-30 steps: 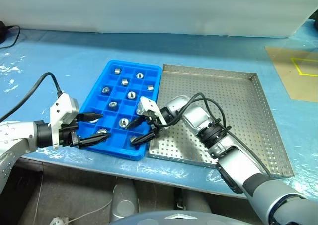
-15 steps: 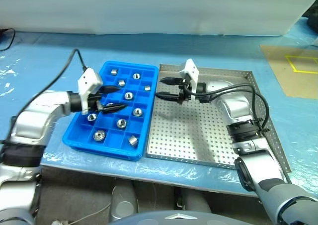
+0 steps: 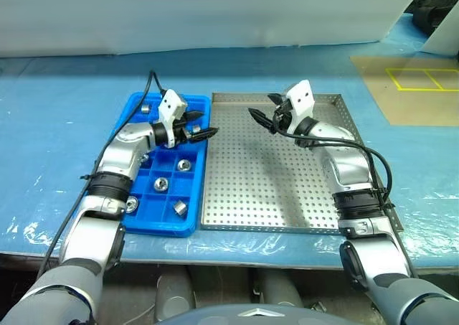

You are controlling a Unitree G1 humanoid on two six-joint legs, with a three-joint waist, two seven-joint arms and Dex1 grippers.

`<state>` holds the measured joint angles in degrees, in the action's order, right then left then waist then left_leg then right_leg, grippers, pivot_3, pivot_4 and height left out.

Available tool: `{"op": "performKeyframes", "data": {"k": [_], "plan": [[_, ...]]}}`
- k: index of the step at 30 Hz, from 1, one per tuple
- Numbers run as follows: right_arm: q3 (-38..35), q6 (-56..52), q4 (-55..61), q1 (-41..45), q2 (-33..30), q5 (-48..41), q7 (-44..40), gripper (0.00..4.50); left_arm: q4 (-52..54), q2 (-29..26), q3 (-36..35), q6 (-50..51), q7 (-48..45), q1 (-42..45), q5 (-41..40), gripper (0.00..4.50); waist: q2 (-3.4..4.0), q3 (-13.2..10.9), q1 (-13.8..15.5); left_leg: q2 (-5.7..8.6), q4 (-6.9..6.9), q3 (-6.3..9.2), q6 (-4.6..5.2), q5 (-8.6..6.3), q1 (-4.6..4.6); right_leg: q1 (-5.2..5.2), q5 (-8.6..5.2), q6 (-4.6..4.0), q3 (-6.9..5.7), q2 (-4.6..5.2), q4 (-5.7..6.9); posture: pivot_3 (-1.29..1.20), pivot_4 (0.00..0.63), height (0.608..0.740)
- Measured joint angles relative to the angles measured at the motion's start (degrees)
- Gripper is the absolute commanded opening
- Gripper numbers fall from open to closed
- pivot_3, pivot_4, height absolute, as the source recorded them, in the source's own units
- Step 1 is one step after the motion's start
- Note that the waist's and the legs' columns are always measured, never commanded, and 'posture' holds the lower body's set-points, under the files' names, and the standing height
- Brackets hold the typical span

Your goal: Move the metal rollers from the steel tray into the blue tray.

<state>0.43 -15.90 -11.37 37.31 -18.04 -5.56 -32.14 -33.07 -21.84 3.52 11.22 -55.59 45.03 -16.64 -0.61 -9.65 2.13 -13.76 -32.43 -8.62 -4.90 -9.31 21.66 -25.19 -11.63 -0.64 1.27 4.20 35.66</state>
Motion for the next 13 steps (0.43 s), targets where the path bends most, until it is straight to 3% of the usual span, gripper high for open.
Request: {"op": "performKeyframes", "data": {"k": [5, 13], "plan": [[0.5, 3.3, -5.0, 1.1, -0.8, 5.1, 6.1, 3.53, -3.1, 2.0, 0.2, -2.8, 1.3, 0.6, 2.2, 4.0, -0.02, 0.0, 0.1, 0.02, -0.01, 0.0, 0.06, -0.04, 0.03, 0.03, 0.0, 0.0, 0.02, 0.0, -0.09, -0.2, 0.15, 0.74], [1.4, 5.4, -5.5, 0.6, -0.9, 6.7, 6.8, 3.53, -3.4, 4.6, -1.2, -3.8, 4.3, 1.0, 2.8, 4.0, -0.03, 0.0, 0.0, 0.02, -0.01, -0.04, 0.12, -0.07, 0.0, 0.05, 0.01, 0.01, 0.05, 0.0, -0.12, -0.2, 0.15, 0.74]]}}
